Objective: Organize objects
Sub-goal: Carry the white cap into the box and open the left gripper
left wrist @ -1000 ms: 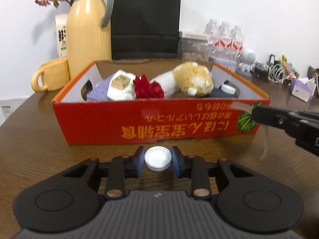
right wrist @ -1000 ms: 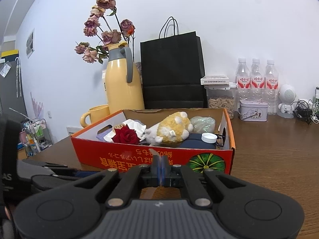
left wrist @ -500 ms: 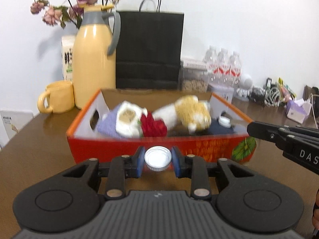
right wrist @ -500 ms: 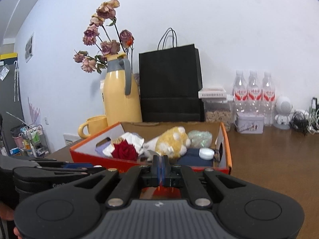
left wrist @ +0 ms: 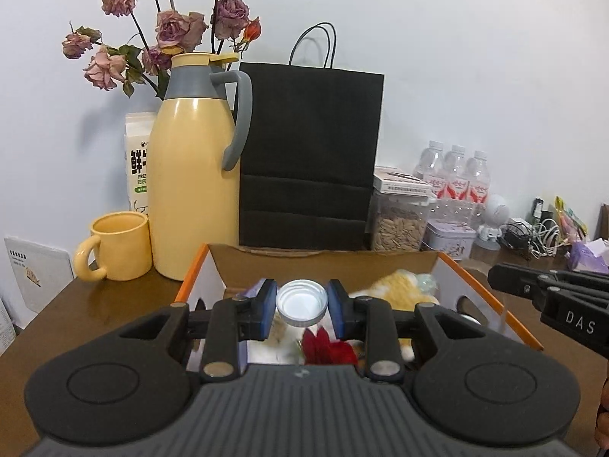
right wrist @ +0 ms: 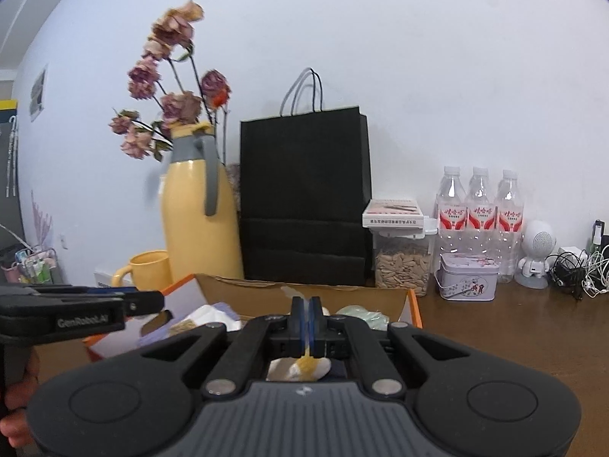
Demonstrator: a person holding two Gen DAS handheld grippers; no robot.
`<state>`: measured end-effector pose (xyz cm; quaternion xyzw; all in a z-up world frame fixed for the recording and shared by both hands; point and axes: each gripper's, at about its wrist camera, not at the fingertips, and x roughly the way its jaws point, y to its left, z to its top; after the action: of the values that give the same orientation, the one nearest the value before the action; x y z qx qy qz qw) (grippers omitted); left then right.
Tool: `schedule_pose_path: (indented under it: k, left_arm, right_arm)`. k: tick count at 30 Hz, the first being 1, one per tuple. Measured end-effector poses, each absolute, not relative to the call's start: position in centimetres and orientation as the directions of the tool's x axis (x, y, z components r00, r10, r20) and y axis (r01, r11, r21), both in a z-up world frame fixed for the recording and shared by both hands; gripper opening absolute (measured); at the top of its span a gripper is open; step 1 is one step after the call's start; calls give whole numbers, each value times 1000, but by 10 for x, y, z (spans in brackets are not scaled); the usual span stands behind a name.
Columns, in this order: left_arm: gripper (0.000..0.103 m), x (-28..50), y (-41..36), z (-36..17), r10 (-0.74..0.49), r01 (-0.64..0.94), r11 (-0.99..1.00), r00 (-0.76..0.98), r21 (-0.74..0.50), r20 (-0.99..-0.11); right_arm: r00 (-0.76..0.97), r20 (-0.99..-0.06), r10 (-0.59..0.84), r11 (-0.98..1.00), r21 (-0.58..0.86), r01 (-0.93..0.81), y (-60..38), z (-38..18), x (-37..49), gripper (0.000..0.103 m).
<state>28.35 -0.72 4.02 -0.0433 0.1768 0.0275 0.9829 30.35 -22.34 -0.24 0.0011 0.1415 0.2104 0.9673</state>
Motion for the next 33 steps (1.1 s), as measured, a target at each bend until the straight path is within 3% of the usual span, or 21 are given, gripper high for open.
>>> schedule_pose_path:
  k: [18,19,21,22,24,25,26,28,29,33]
  left_arm:
    - [30,341,11,16,26,-73,993,901,-93,-433]
    - [33,340,10,16,29,-75,993,902,-90,-432]
    - [56,338,9,17,30,-74,994,904,-86,-426]
    - [62,337,10,17,32,-75,993,907,-86,-420]
    - [98,336,10,18,38,-81,993,911,-88,-410]
    - [103,335,10,19,50,-92,992,915,-87,-399]
    - [103,333,10,20,68,-107,991,922,-83,-381]
    - [103,332,10,21,71,-111,990,922,-83,-380]
    - [103,333,11,22,69,-110,990,921,-87,-384]
    - [103,334,9,21,74,-113,991,916,-77,-395]
  right_arm:
    - [838,-374,399,916,128,-379,-228,-35,375,1]
    - [836,-379,397,917,126,-379,-227,-36,376,2]
    - [835,-388,390,919,118,-375,-227,-37,376,6]
    - [836,-390,385,922,114,-371,-227,-38,376,9]
    - [834,-396,385,922,116,-370,-228,-38,376,21]
    - [832,-397,388,920,120,-372,-228,-38,376,40]
    - [833,-394,389,920,122,-373,-228,-38,375,65]
    - [840,-381,387,921,117,-372,-228,-37,372,92]
    - [842,-374,388,921,115,-372,-228,-36,371,100]
    - [836,-385,391,919,117,-376,-227,-36,371,103]
